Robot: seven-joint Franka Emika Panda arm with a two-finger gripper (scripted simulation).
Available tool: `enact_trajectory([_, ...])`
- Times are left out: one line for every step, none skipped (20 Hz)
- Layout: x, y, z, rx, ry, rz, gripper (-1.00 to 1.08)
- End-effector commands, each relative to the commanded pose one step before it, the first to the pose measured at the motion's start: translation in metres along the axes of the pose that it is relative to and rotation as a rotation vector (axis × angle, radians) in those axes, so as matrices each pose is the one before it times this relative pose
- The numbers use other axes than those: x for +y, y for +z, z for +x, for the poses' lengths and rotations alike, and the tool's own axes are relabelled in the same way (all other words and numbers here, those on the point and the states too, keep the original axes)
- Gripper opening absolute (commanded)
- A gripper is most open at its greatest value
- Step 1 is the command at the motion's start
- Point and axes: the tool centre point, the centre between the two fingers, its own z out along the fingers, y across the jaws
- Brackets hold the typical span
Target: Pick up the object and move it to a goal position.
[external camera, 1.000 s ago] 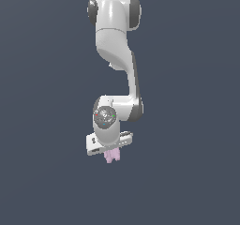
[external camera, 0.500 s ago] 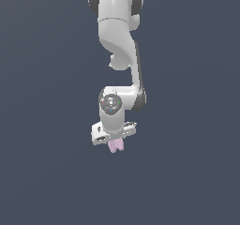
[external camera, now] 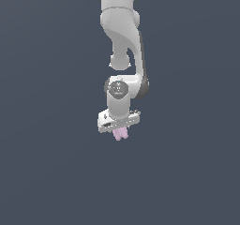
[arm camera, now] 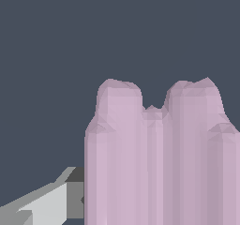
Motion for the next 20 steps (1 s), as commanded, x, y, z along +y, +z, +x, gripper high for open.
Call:
enact_trajectory([-0.0103,-0.0029,-0.01293,0.00032,-0.00009,-0.00009,-1.0])
enact_trajectory([-0.00397,-0.0011,-0.00492,0.0,0.0,0.0,-1.0])
enact_trajectory([-0.00381,-0.00105,-0.00472,0.0,0.0,0.0,-1.0])
enact_trajectory([-0.00365,-0.00101,-0.0045,0.0,0.0,0.0,-1.0])
enact_trajectory([-0.00348,-0.00096,-0.00427,0.0,0.0,0.0,-1.0])
enact_trajectory([-0.0033,-0.00092,-0.00404,0.0,0.0,0.0,-1.0])
enact_trajectory([-0.00312,-0.00087,-0.00379,0.0,0.0,0.0,-1.0])
enact_trajectory([-0.00292,-0.00081,-0.00354,0.0,0.0,0.0,-1.0])
enact_trajectory([-0.00273,-0.00076,-0.00327,0.0,0.0,0.0,-1.0])
enact_trajectory([-0.00252,-0.00071,-0.00301,0.0,0.0,0.0,-1.0])
enact_trajectory([-0.00231,-0.00065,-0.00273,0.0,0.0,0.0,-1.0])
enact_trajectory([-0.00209,-0.00059,-0.00245,0.0,0.0,0.0,-1.0])
enact_trajectory([-0.00186,-0.00053,-0.00217,0.0,0.0,0.0,-1.0])
enact_trajectory([-0.00163,-0.00046,-0.00189,0.0,0.0,0.0,-1.0])
enact_trajectory([-0.00139,-0.0004,-0.0016,0.0,0.0,0.0,-1.0])
enact_trajectory([-0.00115,-0.00033,-0.00131,0.0,0.0,0.0,-1.0])
enact_trajectory([-0.0009,-0.00026,-0.00102,0.0,0.0,0.0,-1.0])
enact_trajectory([-0.00064,-0.00018,-0.00073,0.0,0.0,0.0,-1.0])
enact_trajectory([-0.00039,-0.00011,-0.00044,0.0,0.0,0.0,-1.0])
enact_trajectory([-0.00013,-0.00004,-0.00015,0.0,0.0,0.0,-1.0])
